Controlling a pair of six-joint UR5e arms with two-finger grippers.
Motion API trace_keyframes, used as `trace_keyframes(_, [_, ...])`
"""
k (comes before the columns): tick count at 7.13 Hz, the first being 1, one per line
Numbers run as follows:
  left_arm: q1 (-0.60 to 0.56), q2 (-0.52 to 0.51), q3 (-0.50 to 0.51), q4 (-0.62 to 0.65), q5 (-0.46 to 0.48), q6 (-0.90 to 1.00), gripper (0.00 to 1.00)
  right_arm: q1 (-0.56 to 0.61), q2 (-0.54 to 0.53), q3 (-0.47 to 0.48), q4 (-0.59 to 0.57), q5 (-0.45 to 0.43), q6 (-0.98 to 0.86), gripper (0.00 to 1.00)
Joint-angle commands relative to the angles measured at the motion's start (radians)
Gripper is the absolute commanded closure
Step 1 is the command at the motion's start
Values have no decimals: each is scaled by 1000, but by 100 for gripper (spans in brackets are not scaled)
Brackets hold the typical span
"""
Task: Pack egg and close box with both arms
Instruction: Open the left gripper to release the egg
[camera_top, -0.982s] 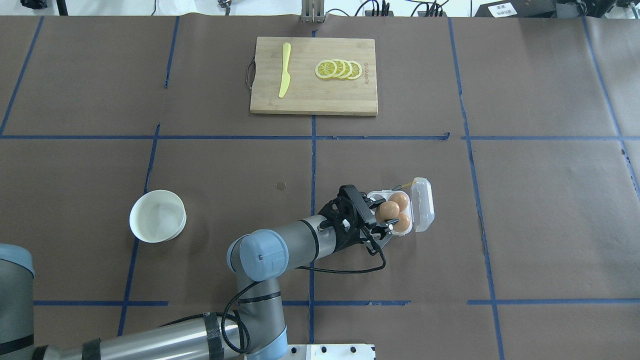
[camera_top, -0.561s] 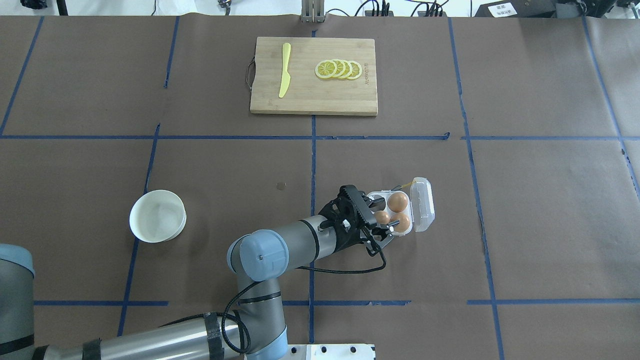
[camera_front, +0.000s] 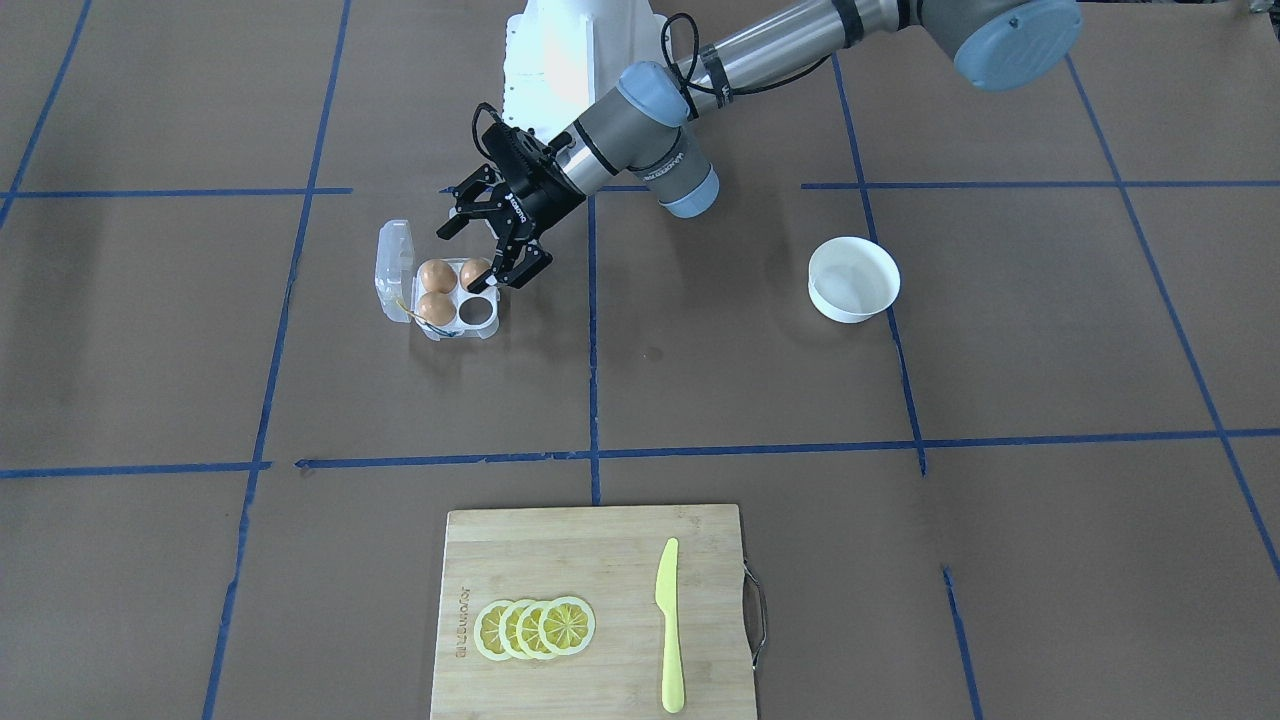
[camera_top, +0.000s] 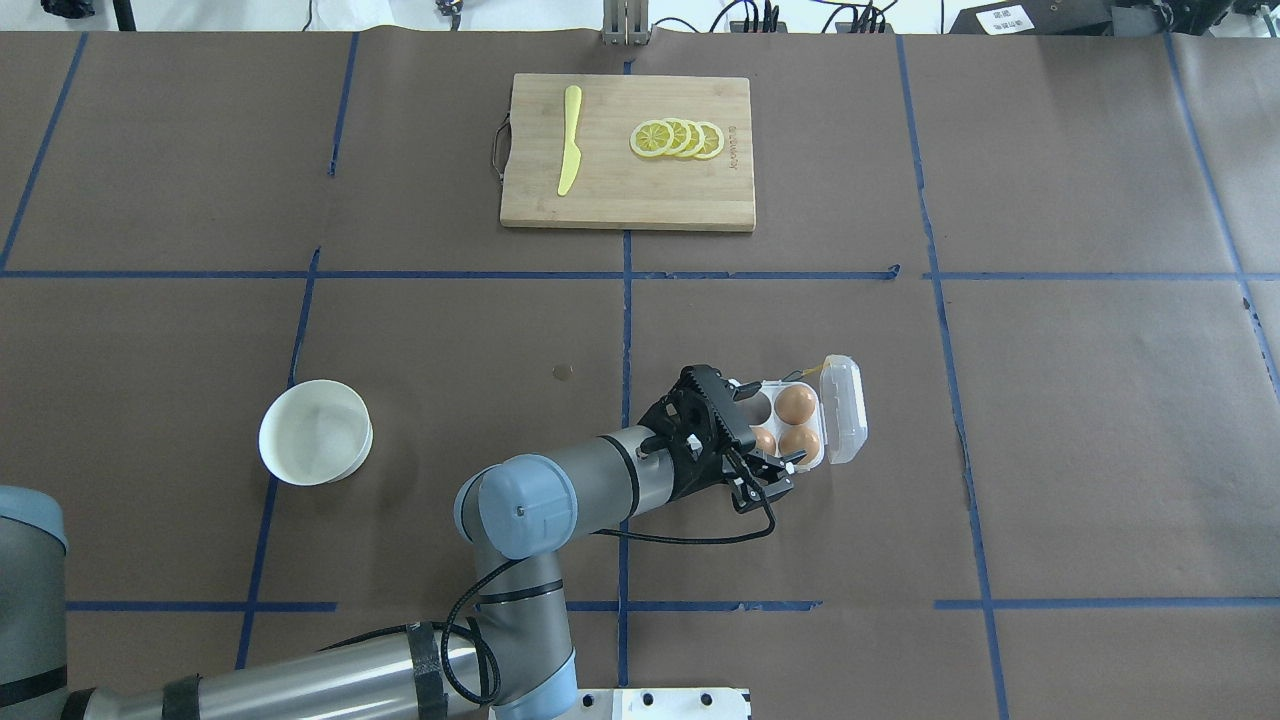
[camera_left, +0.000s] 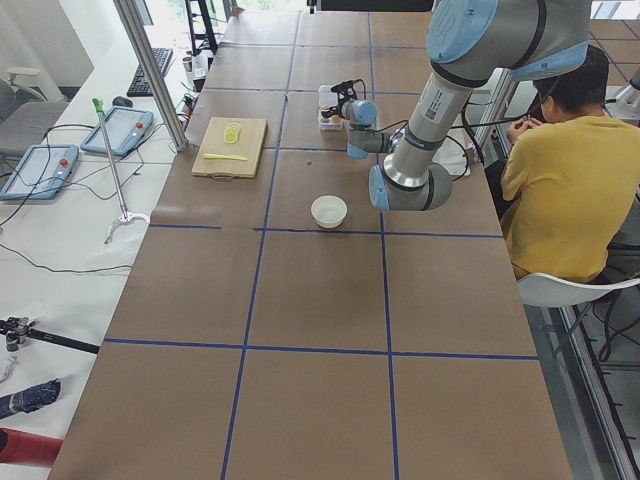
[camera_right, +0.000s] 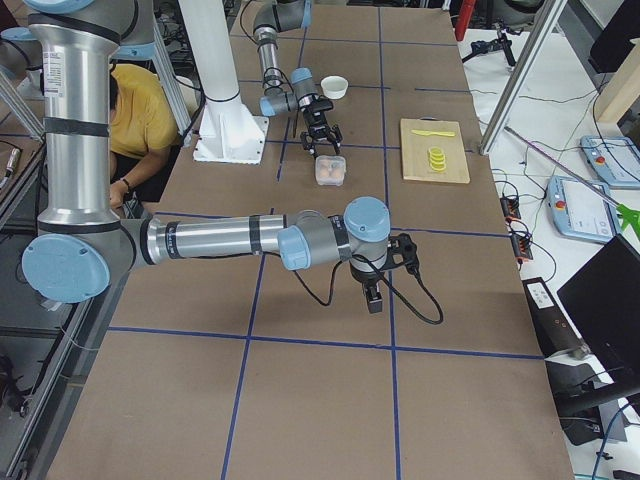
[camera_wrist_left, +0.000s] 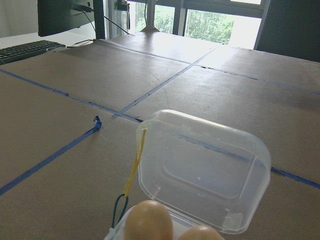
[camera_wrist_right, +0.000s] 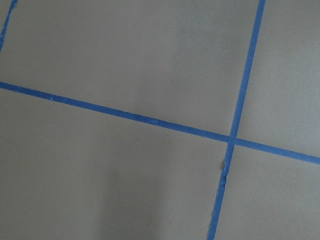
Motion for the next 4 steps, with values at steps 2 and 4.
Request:
trace_keyframes(2, [-62,38,-186,284,-97,-28,1,0,0,-2,0,0,0,0])
trace_keyframes(4, [-127,146,-382,526,-206,-93,1,0,0,-2,0,2,0,0])
